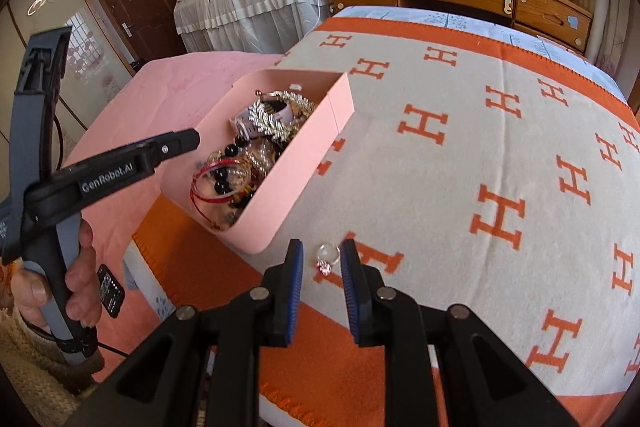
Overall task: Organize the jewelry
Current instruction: 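Open the left tool over the pink box and withdraw it, then grasp the pink-stone ring with the right tool and carry it to the pink box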
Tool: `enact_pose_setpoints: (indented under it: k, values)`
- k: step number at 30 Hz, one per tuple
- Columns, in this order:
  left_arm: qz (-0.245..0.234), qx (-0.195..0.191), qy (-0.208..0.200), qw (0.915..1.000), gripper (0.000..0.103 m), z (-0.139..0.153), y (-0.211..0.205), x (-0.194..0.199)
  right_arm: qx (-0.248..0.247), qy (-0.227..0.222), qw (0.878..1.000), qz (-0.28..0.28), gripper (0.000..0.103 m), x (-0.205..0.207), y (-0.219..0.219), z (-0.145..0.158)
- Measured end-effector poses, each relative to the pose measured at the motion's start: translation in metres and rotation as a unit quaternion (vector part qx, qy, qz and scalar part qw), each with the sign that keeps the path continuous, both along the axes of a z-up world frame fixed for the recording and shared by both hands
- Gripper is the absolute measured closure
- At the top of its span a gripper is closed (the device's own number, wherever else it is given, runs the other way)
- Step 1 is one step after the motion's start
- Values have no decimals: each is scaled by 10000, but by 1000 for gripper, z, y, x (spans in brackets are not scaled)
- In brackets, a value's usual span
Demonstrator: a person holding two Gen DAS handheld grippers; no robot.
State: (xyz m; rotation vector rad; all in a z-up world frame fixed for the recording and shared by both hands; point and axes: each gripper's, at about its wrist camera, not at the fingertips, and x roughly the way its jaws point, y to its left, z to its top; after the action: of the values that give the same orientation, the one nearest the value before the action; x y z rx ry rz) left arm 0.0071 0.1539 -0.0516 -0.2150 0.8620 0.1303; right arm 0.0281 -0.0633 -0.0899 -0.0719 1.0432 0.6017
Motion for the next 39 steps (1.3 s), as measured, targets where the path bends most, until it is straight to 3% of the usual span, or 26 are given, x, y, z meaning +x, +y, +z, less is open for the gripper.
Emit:
enact_pose_setpoints:
  k: [10, 32, 34, 35, 39]
  values:
    - [-180, 199, -84, 9996, 56, -2, -15, -4, -132, 372, 9992, 56, 83, -3, 4, -29]
    - [-216, 56, -79, 9997, 53, -5, -9, -3, -833, -868, 9923, 296, 83, -20, 34, -33]
    - [-212, 46, -85, 9997, 53, -5, -8, -3, -815, -878, 9924, 276, 88, -19, 32, -32]
    - [-214, 48, -86, 9997, 53, -5, -8, -3, -799, -871, 9926, 264, 95, -19, 31, -33]
    - [-218, 50, -86, 9997, 53, -5, -8, -3, -728, -848, 9934, 248, 95, -20, 29, -32]
